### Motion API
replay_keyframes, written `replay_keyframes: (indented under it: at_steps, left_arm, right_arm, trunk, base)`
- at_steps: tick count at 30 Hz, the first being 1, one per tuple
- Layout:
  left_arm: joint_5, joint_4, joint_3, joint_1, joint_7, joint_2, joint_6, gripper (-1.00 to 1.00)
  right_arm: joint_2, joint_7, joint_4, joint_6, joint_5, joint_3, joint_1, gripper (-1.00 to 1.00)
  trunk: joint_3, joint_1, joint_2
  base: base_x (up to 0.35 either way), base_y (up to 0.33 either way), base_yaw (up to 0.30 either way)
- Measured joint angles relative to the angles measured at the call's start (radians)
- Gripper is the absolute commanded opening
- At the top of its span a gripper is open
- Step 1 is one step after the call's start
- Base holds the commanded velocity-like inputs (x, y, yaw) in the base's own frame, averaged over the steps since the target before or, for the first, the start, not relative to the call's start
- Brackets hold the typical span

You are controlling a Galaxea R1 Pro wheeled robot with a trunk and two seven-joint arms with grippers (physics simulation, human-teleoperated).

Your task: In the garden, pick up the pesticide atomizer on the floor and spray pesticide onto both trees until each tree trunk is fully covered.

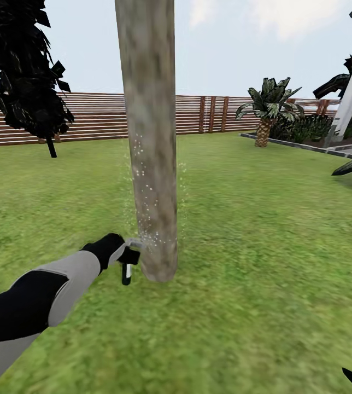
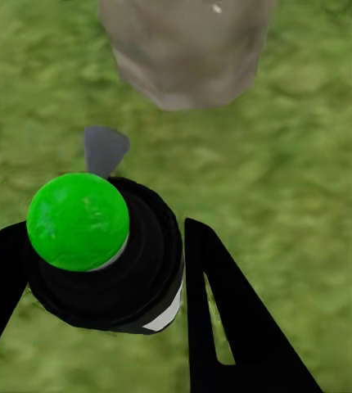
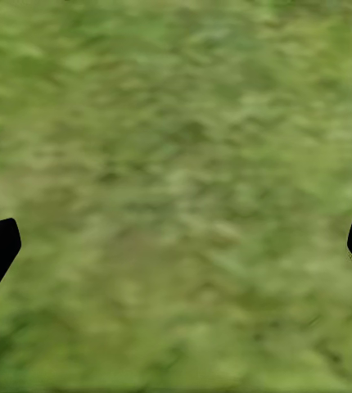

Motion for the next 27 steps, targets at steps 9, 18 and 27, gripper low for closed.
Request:
replay_keyframes:
  at_steps: [9, 18, 27]
  left_arm:
    - [0.143, 0.0, -0.007, 0.103, 0.0, -0.007, -0.153, -1.0]
    - [0.143, 0.0, -0.007, 0.107, 0.002, -0.023, -0.162, -1.0]
    - [0.143, 0.0, -0.007, 0.107, 0.002, -0.024, -0.162, -1.0]
  right_arm:
    - [0.0, 0.0, 0.0, -0.006, 0.001, 0.0, 0.0, 1.0]
    - [0.003, 0.0, 0.0, -0.007, 0.002, 0.002, 0.0, 1.0]
    - [0.004, 0.0, 0.0, -0.007, 0.002, 0.002, 0.0, 1.0]
  trunk:
    - [0.0, 0.0, 0.0]
    - [0.0, 0.0, 0.0]
    - [0.0, 0.0, 0.0]
  base:
    - [0.0, -0.193, 0.206]
    - [0.036, -0.323, 0.256]
    - [0.118, -0.325, 0.235]
